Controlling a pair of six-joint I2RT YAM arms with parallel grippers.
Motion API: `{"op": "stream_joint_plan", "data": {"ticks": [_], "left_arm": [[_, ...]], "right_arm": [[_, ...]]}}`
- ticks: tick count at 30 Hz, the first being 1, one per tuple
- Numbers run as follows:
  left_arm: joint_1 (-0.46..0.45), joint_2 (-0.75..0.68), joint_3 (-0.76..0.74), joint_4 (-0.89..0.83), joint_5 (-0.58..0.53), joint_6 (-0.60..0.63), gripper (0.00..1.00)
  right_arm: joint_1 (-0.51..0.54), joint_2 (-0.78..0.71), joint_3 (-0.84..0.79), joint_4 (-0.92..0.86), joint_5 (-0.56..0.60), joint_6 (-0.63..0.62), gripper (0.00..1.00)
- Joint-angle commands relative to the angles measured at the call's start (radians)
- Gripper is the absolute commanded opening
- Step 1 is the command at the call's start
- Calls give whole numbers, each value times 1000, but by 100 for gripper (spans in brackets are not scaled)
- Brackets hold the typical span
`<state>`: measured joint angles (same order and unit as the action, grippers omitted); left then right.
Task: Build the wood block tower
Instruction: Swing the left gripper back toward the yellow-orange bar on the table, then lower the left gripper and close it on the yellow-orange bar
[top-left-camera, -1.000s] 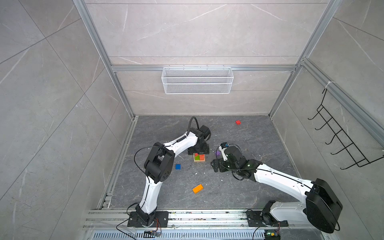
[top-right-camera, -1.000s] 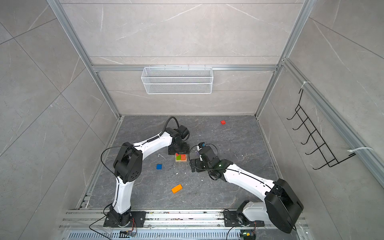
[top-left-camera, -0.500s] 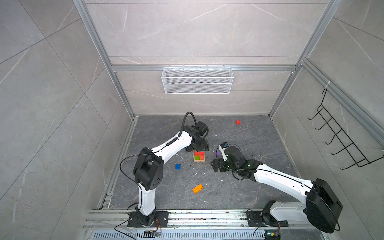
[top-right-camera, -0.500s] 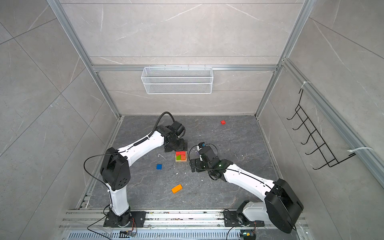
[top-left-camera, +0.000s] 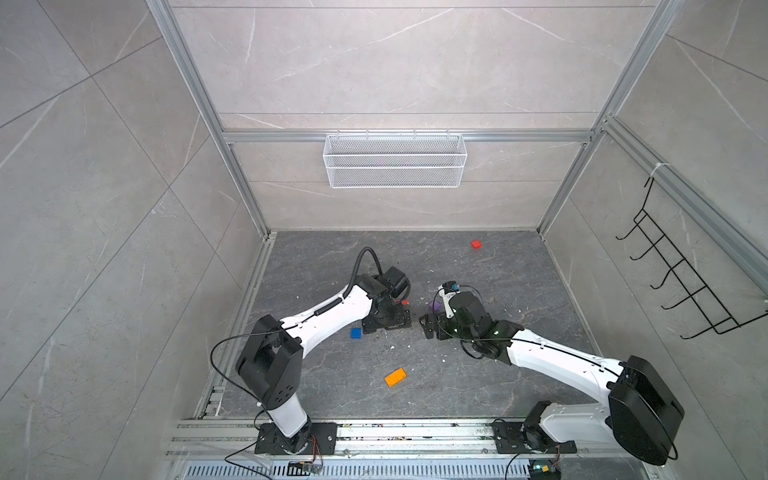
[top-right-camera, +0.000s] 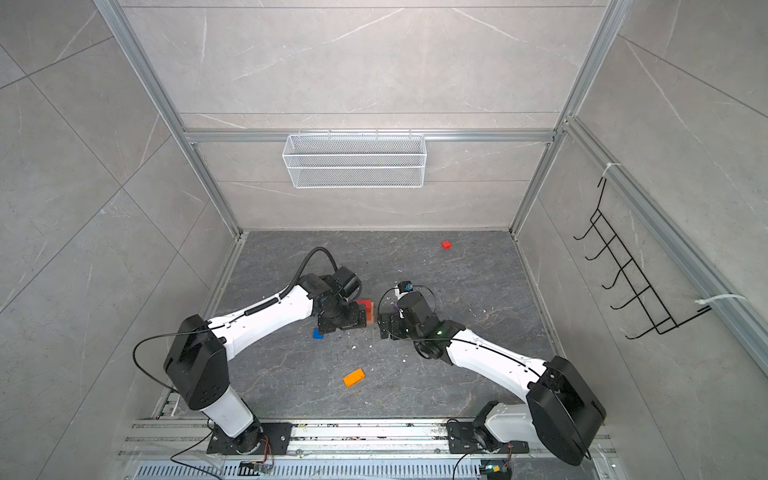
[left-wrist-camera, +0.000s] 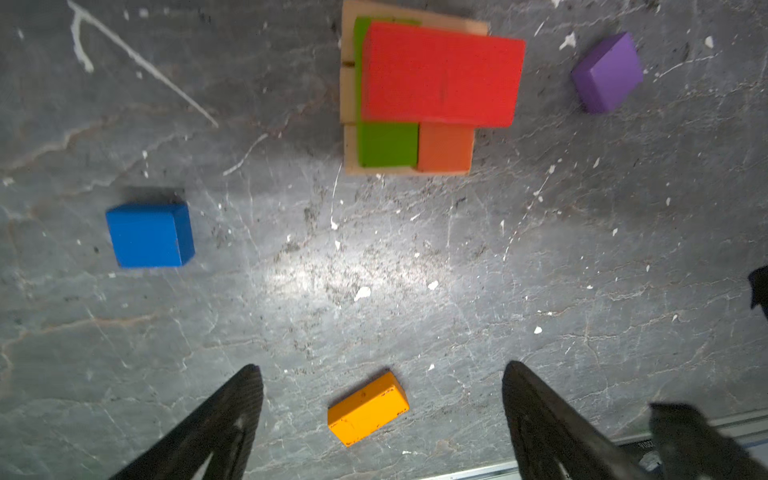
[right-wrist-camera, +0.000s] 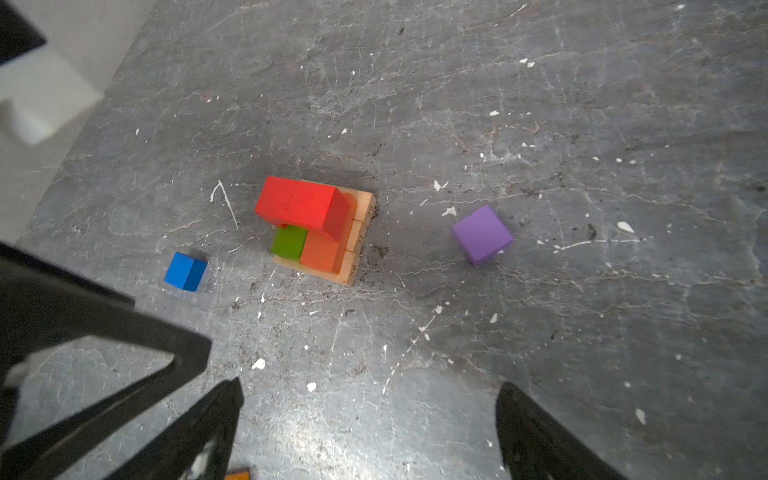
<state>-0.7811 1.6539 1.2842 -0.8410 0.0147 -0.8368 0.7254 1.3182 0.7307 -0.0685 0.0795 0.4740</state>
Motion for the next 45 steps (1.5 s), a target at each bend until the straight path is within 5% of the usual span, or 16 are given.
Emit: {"op": "stream_joint_plan", "data": {"ticks": [1,11,27,45], "left_arm": [[-32,-71,-64,35,19,-130,91],[-162,-108,-155,7,-14,-326,89],[-216,-122,-274,148,91,-605,88],[-223,-39,-266,87,93,-556,86]], "right_arm": [[6,21,-22,58,42,42,96],[6,5,-67,108,84,80,96],[5,-55,-90,75,137,74,95],[6,-91,-91,43,153,59,94]]}}
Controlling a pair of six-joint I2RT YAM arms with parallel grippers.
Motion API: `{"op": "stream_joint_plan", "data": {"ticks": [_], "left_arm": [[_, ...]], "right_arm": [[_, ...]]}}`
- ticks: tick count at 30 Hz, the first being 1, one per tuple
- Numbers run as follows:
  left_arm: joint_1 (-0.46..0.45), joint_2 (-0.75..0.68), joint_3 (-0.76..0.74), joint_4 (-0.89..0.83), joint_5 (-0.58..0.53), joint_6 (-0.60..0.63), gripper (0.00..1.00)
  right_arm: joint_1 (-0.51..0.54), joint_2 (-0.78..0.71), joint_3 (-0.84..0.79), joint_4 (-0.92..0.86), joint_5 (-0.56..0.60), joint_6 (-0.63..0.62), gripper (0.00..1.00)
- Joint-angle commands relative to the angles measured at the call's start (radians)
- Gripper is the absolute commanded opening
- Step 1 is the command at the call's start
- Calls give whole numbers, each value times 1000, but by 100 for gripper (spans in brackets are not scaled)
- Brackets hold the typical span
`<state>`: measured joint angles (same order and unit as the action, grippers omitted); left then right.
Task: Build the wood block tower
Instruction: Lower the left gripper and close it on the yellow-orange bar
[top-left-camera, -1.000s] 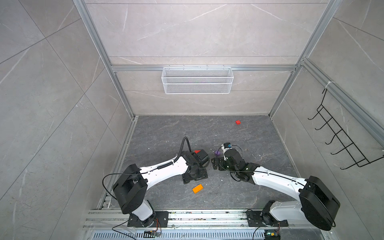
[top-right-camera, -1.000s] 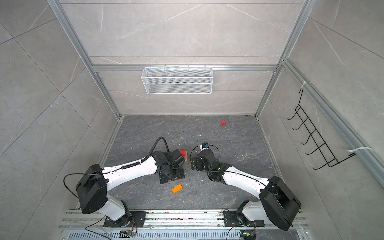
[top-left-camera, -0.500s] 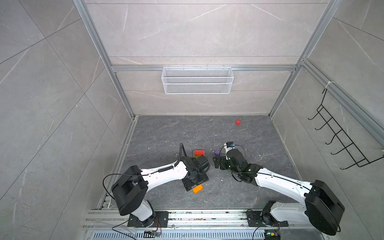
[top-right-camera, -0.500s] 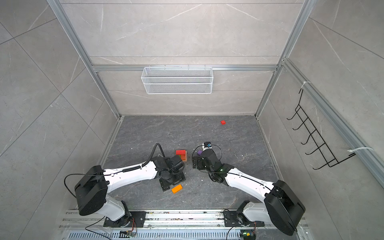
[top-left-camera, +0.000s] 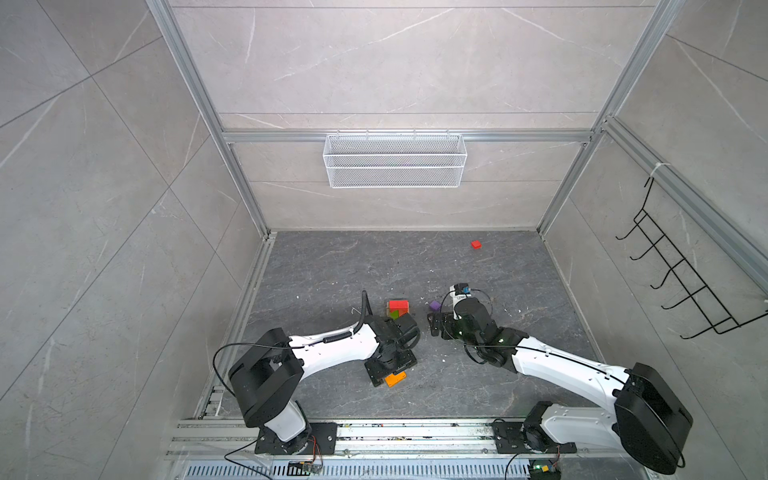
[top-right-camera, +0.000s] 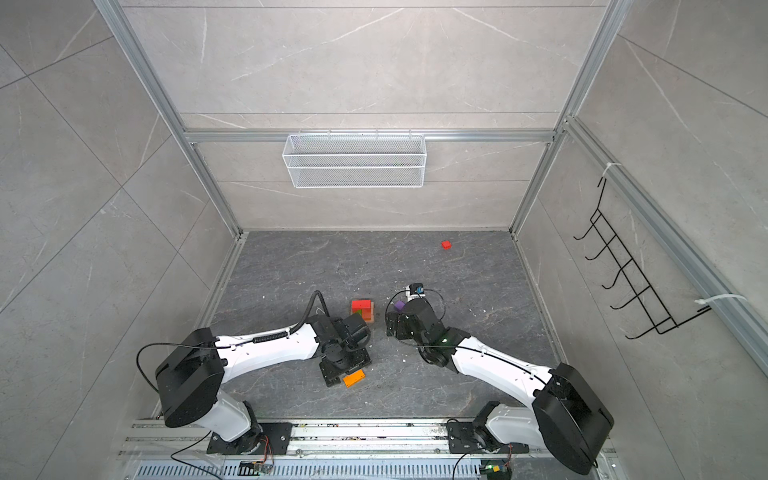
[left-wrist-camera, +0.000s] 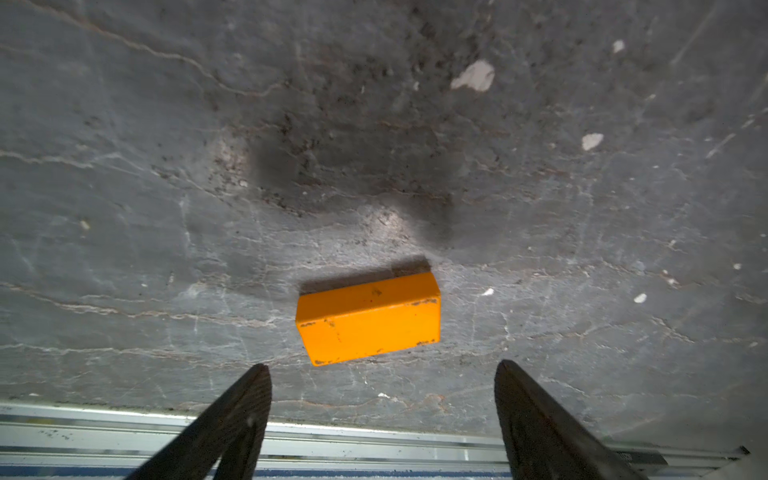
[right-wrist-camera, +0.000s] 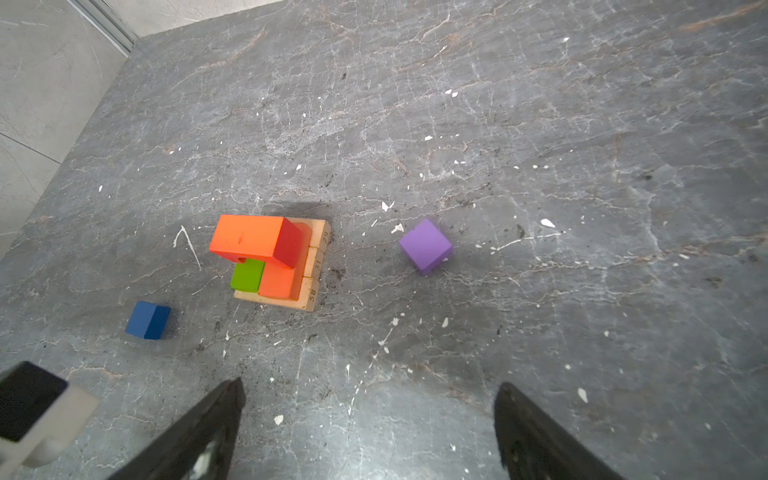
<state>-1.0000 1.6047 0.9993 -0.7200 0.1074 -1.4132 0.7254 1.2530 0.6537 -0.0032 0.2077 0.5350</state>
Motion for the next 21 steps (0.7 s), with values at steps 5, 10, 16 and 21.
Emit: {"op": "stream_joint_plan", "data": {"ticks": [5,10,16,21], "left_arm": [[-5,33,27,-20,3,28,85],[-4,70,33,-20,3,47,84],[-5,97,45,-26,-3,58,81],[-4,122,61,-50,-15,72,74]], "right_arm": [[5,-24,-14,-27,23,-2,94],[5,-24,-20,-27,23,2,94],[5,-30,-22,-38,35,3,94],[5,-30,-21,-44,38,3,93]]}}
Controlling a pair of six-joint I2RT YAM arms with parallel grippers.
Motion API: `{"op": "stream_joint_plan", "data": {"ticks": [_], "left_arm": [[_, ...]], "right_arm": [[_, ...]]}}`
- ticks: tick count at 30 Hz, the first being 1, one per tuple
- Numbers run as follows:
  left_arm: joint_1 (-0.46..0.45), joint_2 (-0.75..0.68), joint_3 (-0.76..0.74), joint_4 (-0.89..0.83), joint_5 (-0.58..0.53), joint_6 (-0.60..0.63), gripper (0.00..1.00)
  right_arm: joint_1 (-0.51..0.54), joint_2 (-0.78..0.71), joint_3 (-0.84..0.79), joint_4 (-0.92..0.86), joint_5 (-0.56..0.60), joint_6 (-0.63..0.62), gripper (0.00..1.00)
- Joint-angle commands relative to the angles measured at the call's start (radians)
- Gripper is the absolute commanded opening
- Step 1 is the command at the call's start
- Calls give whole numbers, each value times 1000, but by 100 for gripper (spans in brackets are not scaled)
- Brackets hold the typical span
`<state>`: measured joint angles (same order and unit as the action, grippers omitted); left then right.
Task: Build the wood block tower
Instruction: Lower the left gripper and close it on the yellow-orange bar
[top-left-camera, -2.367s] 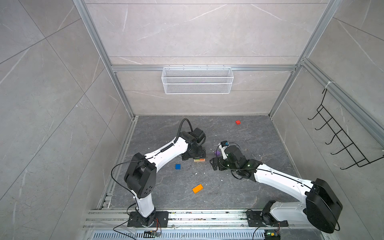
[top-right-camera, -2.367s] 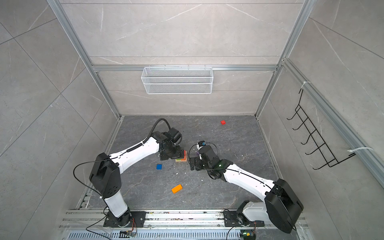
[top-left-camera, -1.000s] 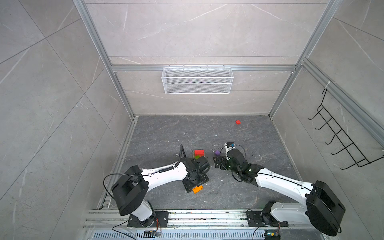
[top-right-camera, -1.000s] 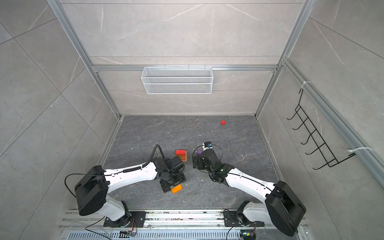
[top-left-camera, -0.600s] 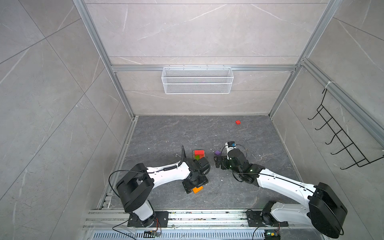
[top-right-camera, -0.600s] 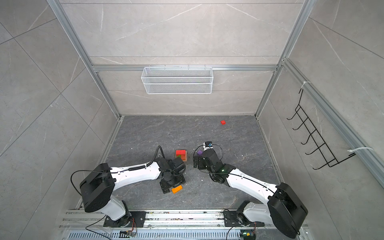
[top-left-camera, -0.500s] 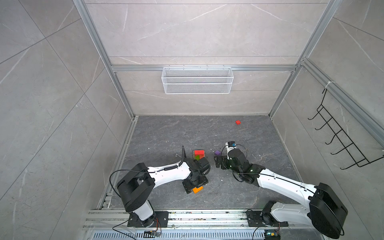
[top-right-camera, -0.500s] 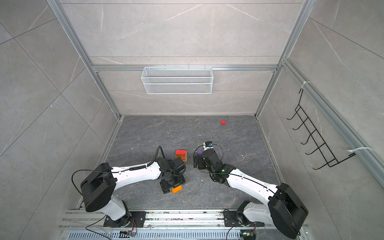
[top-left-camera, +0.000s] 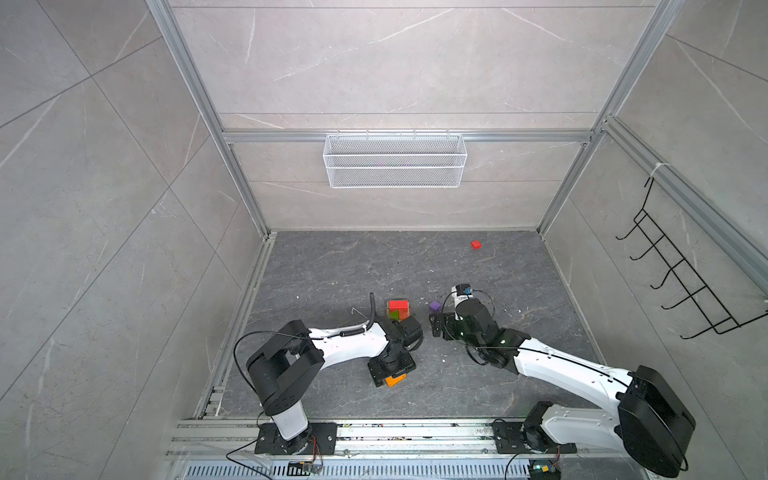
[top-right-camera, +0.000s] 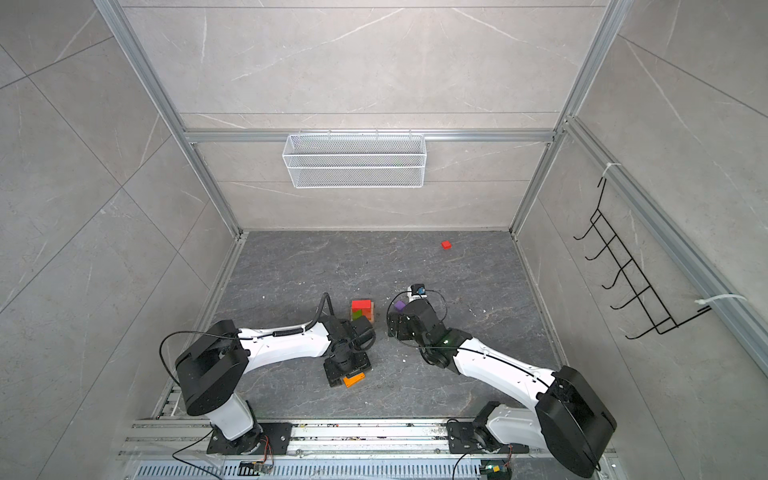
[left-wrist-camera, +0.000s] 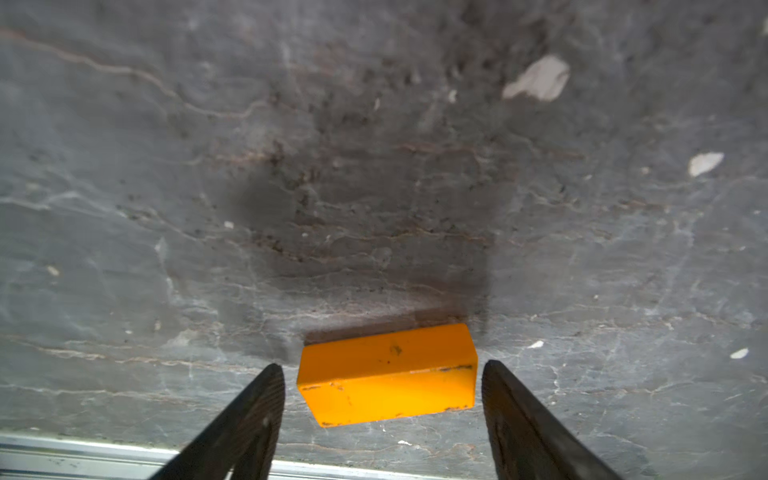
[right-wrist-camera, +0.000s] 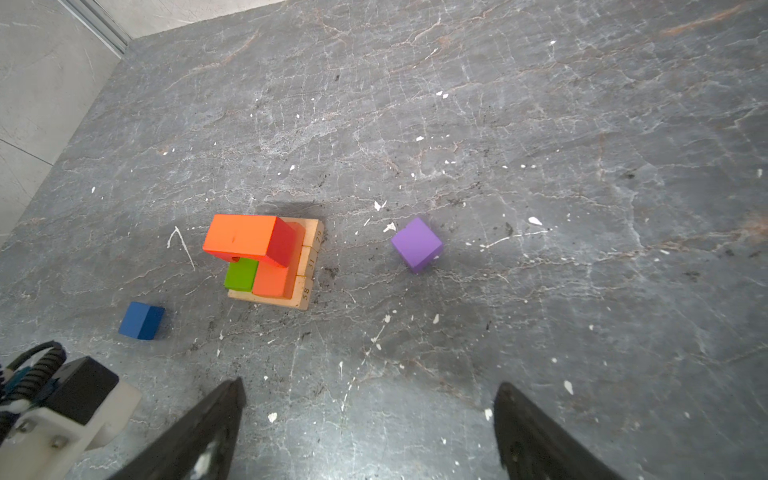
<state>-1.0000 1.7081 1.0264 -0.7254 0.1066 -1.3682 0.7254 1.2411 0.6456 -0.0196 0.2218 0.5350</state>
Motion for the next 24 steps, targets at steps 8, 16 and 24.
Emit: {"op": "stream_joint_plan", "data": {"ticks": [8,16,24], "left_arm": [[-5,43,37,-36,-10,35,70],[-5,57,45,-68,-45,51,64],[-5,68,60,-111,-80,155,54]], "right_arm": [[5,-22,-15,-31,30,0,93],[5,-25,-18,-32,31,0,93],[6,-23,-12,-38,31,-3,93]]}}
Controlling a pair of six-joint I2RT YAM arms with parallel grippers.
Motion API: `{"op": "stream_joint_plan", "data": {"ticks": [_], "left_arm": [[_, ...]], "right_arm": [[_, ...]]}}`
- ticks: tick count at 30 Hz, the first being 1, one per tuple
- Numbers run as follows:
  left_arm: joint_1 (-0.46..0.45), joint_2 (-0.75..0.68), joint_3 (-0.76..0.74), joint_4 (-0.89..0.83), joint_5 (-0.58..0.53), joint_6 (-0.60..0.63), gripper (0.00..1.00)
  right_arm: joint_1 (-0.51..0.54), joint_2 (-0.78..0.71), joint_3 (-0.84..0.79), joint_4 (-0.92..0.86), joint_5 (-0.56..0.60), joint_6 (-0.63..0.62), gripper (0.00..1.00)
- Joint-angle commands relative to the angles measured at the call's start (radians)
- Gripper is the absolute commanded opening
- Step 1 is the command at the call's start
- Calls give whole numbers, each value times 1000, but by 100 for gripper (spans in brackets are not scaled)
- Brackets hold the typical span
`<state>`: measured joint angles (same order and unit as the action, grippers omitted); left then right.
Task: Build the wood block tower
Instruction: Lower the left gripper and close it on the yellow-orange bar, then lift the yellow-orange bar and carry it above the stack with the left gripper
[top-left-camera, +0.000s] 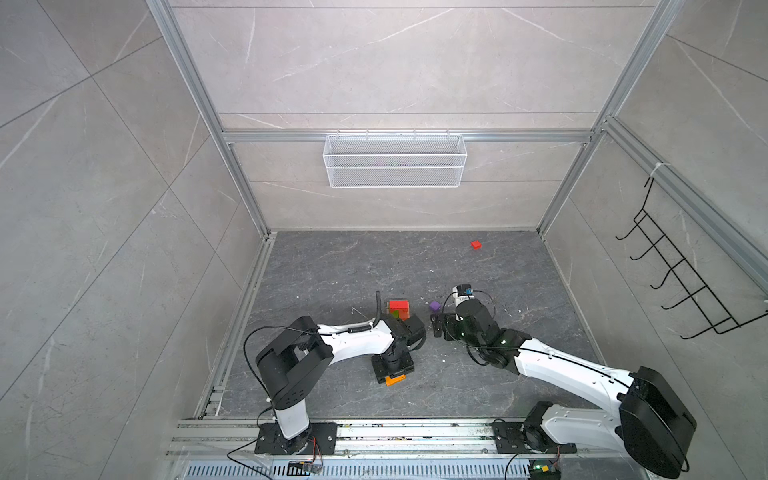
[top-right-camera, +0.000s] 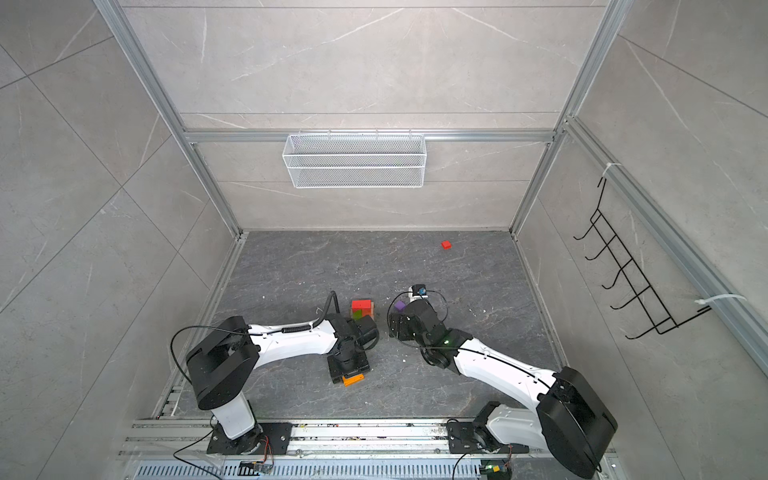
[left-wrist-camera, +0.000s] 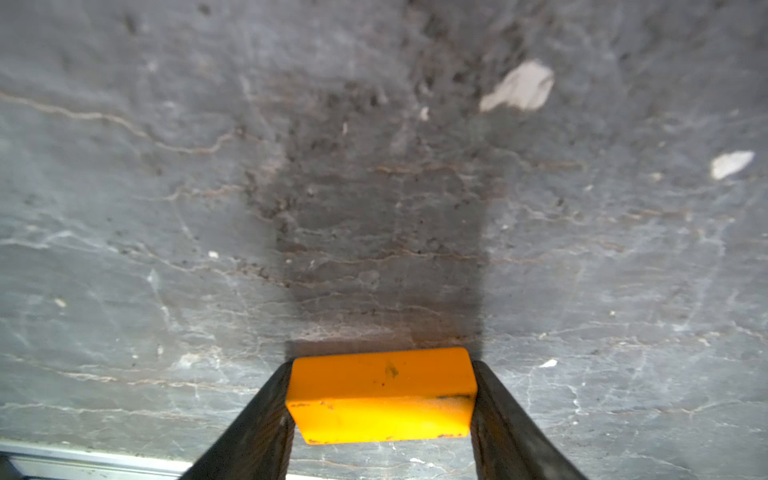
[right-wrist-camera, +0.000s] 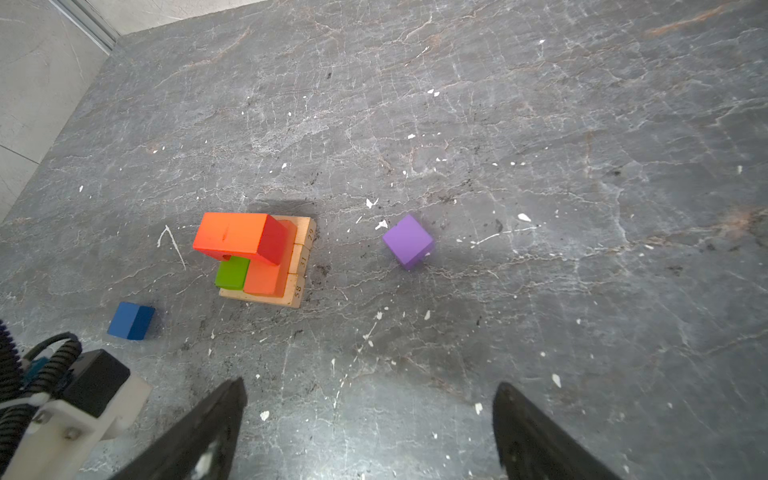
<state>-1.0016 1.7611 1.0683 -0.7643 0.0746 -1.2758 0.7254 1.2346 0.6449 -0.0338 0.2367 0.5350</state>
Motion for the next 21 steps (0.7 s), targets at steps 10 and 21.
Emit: {"op": "stream_joint_plan", "data": {"ticks": [10,21], "left_arm": [[10,25,127,-210,-187,240,51],[140,-14,206,-189,-150,445,53]], "right_arm": [[5,-17,-12,-22,16,-5,93],[6,-62,-1,-73,30,-25,93]]}}
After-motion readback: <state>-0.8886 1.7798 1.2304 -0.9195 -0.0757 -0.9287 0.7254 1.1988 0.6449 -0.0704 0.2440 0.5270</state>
